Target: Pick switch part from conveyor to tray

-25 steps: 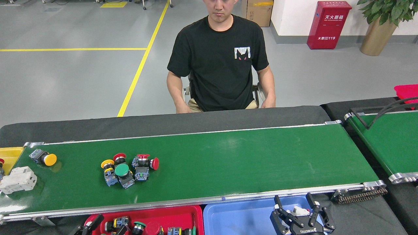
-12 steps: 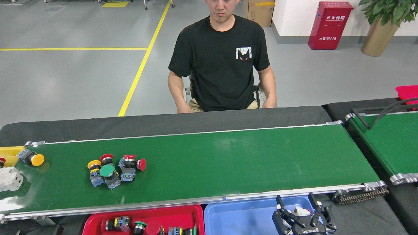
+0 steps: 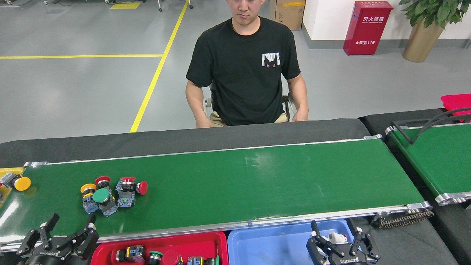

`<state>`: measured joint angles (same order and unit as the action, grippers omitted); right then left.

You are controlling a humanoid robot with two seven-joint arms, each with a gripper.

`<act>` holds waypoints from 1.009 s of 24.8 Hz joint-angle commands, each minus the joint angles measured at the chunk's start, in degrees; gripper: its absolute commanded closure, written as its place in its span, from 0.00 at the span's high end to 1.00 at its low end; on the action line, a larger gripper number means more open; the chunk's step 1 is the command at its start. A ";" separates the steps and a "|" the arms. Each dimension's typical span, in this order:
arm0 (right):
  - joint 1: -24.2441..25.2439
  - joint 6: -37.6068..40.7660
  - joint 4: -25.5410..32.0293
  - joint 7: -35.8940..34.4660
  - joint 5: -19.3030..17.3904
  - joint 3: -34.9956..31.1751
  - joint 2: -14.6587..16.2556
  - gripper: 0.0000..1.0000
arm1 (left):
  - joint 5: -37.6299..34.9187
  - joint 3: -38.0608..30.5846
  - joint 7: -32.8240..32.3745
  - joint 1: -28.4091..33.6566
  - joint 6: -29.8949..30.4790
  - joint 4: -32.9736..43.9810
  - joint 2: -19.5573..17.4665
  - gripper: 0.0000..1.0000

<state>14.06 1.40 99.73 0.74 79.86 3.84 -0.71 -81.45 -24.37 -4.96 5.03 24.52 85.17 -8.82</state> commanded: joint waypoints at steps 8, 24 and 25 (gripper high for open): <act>-0.18 -0.08 0.12 -0.38 -0.14 0.29 0.53 0.98 | -0.64 0.64 0.04 -6.26 -0.35 -7.74 -1.91 1.00; -0.44 -0.08 -0.41 -0.03 -0.06 0.47 0.53 0.98 | -3.27 0.73 0.57 -19.45 -6.50 -26.46 -5.77 0.97; -0.44 -0.08 -0.41 -0.03 -0.06 0.47 0.53 0.98 | -3.27 0.73 0.57 -19.80 -6.77 -27.07 -5.69 0.94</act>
<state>14.08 1.40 98.73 0.81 79.86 4.31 -0.70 -84.60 -23.60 -4.79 -13.70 18.34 58.19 -13.82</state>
